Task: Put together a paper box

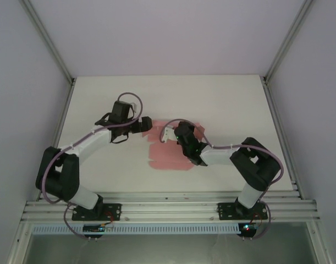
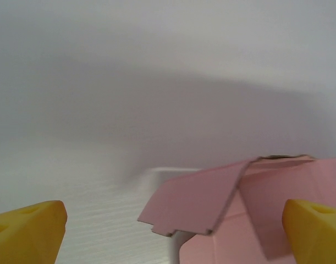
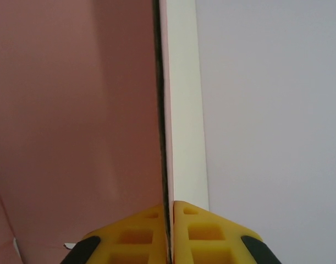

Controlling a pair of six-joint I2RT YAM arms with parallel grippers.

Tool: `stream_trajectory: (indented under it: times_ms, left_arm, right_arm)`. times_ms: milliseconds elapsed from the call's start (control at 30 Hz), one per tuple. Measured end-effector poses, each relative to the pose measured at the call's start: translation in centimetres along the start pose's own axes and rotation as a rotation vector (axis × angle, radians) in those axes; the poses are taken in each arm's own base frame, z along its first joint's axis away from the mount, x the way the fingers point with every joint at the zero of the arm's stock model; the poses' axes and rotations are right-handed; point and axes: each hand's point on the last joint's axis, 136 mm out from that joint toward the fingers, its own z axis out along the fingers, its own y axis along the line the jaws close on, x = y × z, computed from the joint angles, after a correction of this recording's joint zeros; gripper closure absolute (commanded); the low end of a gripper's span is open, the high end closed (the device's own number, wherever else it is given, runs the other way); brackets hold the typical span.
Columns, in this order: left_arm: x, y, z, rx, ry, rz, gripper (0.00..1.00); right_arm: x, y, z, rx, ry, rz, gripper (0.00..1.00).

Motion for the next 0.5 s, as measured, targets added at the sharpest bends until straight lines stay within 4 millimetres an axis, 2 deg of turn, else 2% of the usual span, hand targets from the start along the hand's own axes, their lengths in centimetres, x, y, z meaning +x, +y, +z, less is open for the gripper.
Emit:
stream_trajectory:
  times_ms: [133, 333, 500]
  left_arm:
    - [0.5, -0.2, 1.0, 0.02, 0.025, 0.01, 0.0]
    - [1.1, -2.3, 2.4, 0.108, 0.043, 0.061, 0.0]
    - [1.1, -3.3, 3.1, 0.126, 0.027, 0.083, 0.0]
  right_arm:
    - [0.0, 0.2, 0.0, -0.005, -0.004, 0.021, 0.9]
    - [0.0, -0.1, -0.2, -0.001, -0.009, 0.073, 0.9]
    - [0.8, 0.0, -0.6, -0.002, 0.01, 0.128, 0.9]
